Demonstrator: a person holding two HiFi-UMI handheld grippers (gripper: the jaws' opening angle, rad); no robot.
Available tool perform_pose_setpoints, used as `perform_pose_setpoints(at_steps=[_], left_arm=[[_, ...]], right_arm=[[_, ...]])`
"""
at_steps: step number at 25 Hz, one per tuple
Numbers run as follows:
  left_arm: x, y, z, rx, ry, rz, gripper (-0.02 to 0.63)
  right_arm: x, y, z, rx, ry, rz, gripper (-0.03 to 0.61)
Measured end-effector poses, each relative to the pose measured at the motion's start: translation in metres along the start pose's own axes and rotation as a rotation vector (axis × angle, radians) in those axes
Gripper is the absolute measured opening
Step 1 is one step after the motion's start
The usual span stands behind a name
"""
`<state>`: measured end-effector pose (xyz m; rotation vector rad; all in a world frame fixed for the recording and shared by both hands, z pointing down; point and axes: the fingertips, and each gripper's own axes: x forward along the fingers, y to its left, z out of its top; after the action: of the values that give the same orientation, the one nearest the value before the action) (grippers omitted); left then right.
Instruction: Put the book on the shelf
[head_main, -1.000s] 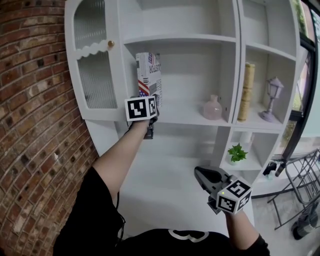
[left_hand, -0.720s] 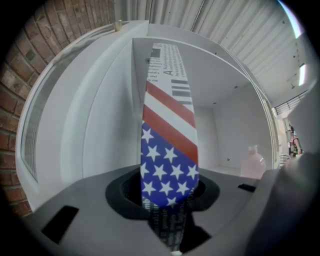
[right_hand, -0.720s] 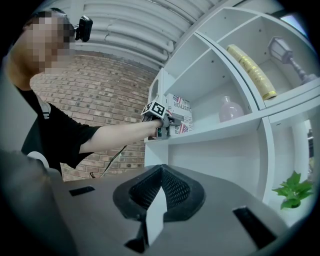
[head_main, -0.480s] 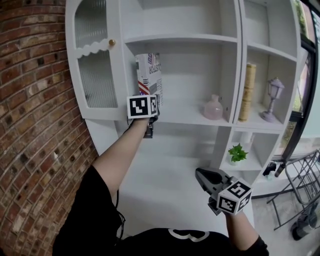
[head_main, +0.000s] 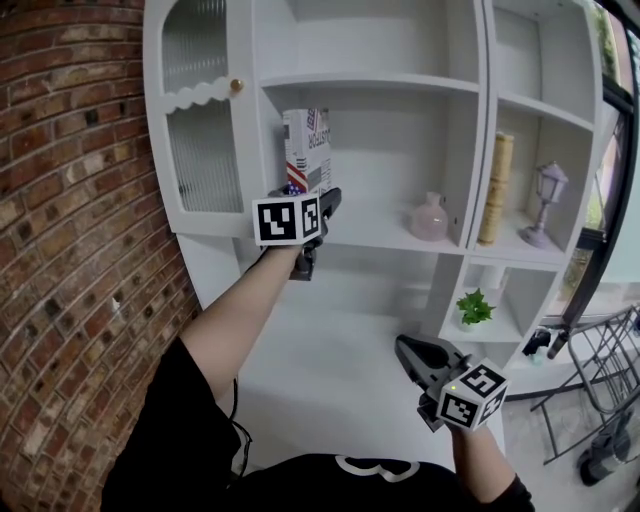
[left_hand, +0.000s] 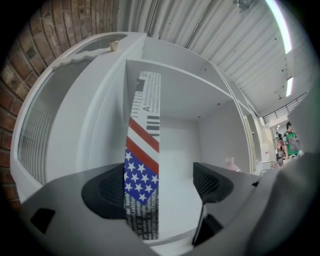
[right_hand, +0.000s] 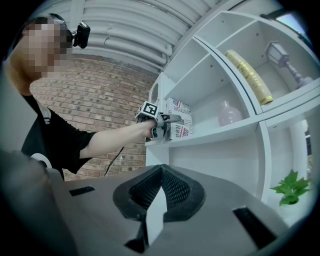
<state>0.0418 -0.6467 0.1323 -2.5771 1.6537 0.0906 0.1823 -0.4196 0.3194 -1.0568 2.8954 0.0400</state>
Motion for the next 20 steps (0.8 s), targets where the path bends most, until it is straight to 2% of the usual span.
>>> perform_pose_setpoints(at_steps=[7, 15, 16, 17, 18, 19, 20], left_arm=[[-0.048, -0.015, 0.011, -0.042, -0.051, -0.073, 0.400], [-0.124, -0.069, -0.017, -0.039, -0.049, -0.229, 0.397], [-0.135, -0.077, -0.023, -0.040, -0.045, -0.254, 0.384], [-0.146, -0.084, -0.028, -0.042, -0.044, -0.279, 0.326], [-0.157, -0.090, -0.033, -0.045, -0.044, -0.304, 0.227], [-0.168, -0.096, -0.039, -0.053, -0.042, -0.327, 0.185], [-0.178, -0.102, -0.045, -0.063, -0.037, -0.351, 0.178]], right_arm=[[-0.012, 0.010, 0.016, 0.002, -0.042, -0.006, 0.000], [-0.017, 0.027, 0.024, -0.010, -0.059, 0.021, -0.002], [-0.018, 0.029, 0.025, -0.009, -0.063, 0.025, -0.003], [-0.020, 0.032, 0.026, -0.008, -0.069, 0.030, -0.005], [-0.021, 0.034, 0.027, -0.007, -0.075, 0.036, -0.005], [-0.022, 0.037, 0.028, -0.005, -0.082, 0.043, -0.005], [-0.024, 0.040, 0.029, -0.003, -0.089, 0.050, -0.005]])
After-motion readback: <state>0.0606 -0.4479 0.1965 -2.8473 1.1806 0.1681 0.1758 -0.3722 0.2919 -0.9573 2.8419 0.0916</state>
